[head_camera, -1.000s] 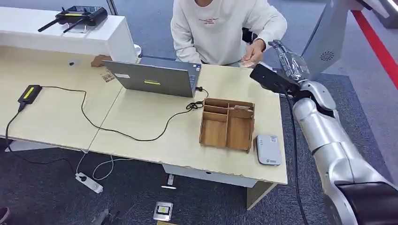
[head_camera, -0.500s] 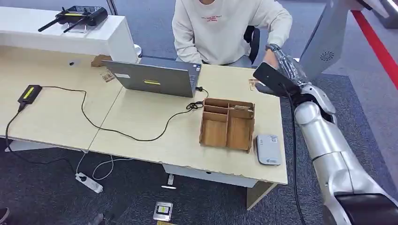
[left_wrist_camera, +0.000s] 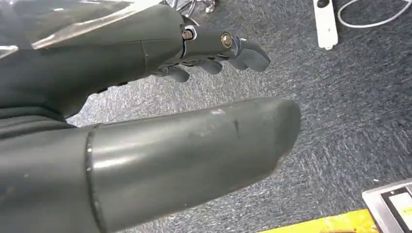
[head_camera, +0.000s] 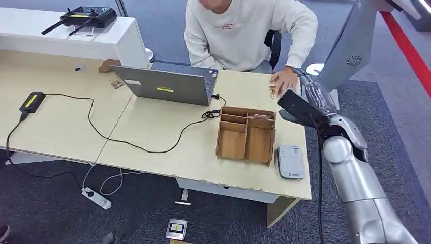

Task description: Pass the card to the sensor for recognition and then transmit it.

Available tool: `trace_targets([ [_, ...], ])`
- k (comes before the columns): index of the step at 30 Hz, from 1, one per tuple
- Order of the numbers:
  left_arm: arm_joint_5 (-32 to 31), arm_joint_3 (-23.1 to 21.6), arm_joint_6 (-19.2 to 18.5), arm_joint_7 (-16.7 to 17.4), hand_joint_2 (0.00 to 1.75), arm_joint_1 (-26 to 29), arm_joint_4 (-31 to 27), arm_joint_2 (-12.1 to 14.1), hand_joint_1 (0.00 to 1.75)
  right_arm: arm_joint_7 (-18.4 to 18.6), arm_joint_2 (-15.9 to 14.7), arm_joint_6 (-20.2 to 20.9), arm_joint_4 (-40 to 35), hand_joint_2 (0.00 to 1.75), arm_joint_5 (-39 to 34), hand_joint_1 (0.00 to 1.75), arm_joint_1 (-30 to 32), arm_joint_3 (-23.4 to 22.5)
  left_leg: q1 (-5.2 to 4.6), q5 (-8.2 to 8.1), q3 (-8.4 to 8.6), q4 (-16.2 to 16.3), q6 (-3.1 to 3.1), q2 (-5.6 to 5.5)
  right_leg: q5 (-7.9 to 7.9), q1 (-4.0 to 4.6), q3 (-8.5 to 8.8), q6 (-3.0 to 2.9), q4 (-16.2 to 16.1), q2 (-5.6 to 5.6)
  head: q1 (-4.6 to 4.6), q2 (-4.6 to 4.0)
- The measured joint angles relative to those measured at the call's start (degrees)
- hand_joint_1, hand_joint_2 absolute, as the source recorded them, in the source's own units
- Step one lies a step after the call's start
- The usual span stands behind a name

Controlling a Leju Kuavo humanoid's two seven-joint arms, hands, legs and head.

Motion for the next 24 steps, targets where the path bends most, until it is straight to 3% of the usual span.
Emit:
trace_targets([
  [8,-2.1,-0.1,-0.3,1.0,0.00,-1.1,0.0,-0.2,0.00,2.4,-1.8,-2.0,-3.7,1.75,4.5,0.00,4.4,0.0,-0.01,0.00,0.00,0.0,0.00,0.01,0.00,-0.01,0.00,0.00,0.0,0.00,0.00,0.00],
  [24,-4.6,-0.2,-0.8,1.9,0.00,-2.4,0.0,-0.7,0.00,-0.5,-1.7,-6.6,2.7,1.75,14.3,0.00,2.2,0.5,0.00,0.00,-0.05,0.0,0.00,0.00,0.00,0.00,0.02,0.00,0.0,0.00,-0.02,0.00],
])
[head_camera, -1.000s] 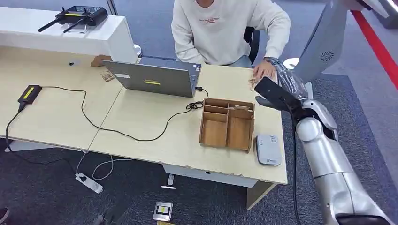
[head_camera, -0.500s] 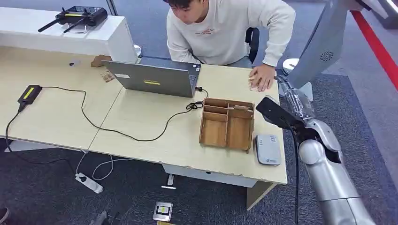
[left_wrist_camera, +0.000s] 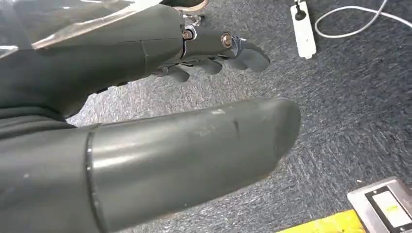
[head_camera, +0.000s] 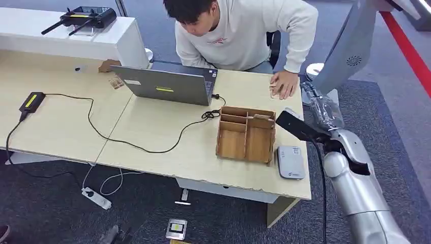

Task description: Pass the card to the sensor for recognition and then transmit it.

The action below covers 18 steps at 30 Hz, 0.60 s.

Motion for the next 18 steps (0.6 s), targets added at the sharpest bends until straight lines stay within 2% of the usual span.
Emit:
trace_targets([
  [5,0.2,0.0,0.0,-0.2,0.00,0.0,0.0,0.0,0.00,-1.1,1.5,-0.6,5.2,1.75,1.0,0.00,-2.3,0.9,0.00,0.00,0.01,0.0,0.00,0.00,0.00,0.00,-0.01,0.00,0.0,0.00,0.02,0.00],
  [18,0.4,0.0,0.0,-0.3,0.00,0.2,0.0,0.0,0.00,-2.1,3.8,-0.5,12.4,1.75,1.7,0.00,-4.8,2.1,-0.01,0.00,0.00,0.0,0.00,-0.01,0.00,0.00,-0.01,0.00,0.0,-0.01,0.02,0.00],
])
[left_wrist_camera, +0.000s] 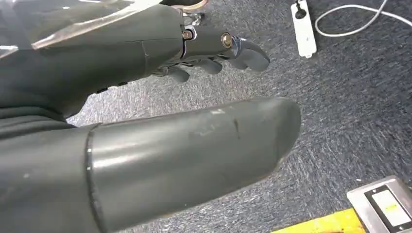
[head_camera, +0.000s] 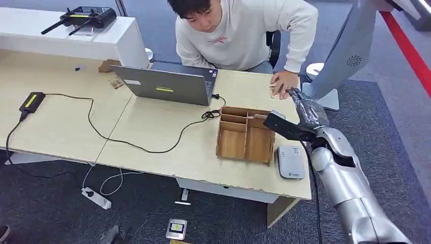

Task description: Pass the card to the sensor for recognition and then transmit it.

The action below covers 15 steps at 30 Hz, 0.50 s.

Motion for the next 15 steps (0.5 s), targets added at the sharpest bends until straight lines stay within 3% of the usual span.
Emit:
trace_targets([
  [15,-0.7,0.0,-0.4,0.5,0.00,0.2,0.0,0.1,0.00,-0.3,1.4,-0.2,7.2,1.75,-0.3,0.00,-1.8,0.8,0.01,0.00,0.00,0.0,0.00,0.00,0.00,0.01,-0.01,0.00,0.0,0.00,0.00,0.00],
])
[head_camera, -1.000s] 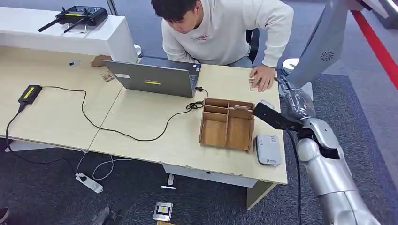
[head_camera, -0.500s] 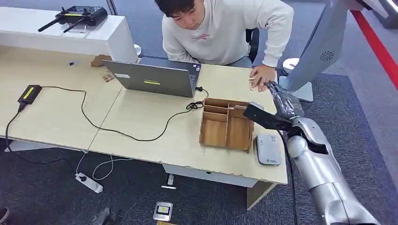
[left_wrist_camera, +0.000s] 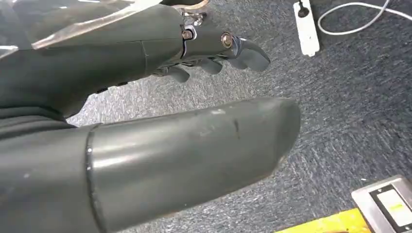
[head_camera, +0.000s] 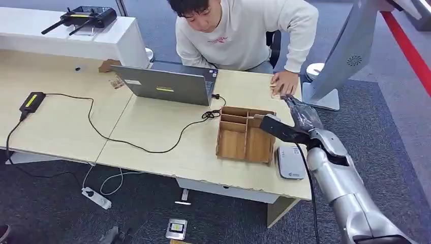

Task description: Pass the card to the sensor for recognition and then transmit it.

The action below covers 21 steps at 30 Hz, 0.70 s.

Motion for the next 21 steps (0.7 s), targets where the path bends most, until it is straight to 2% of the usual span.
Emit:
trace_targets([
  [6,-1.7,0.0,-0.2,0.7,0.00,-0.2,0.0,0.0,0.00,-2.1,0.3,0.3,0.7,1.75,0.0,0.00,-0.1,0.0,0.00,0.00,0.02,0.0,0.00,0.00,0.00,0.00,0.00,0.00,0.0,0.00,0.00,0.00],
  [21,-3.6,-0.1,-1.7,1.3,0.00,-1.4,0.0,0.0,0.00,-2.3,0.9,1.8,0.7,1.75,1.3,0.00,-0.6,0.5,0.00,0.00,0.02,0.0,0.00,0.00,0.00,0.00,0.01,0.00,0.0,0.00,-0.02,0.00],
])
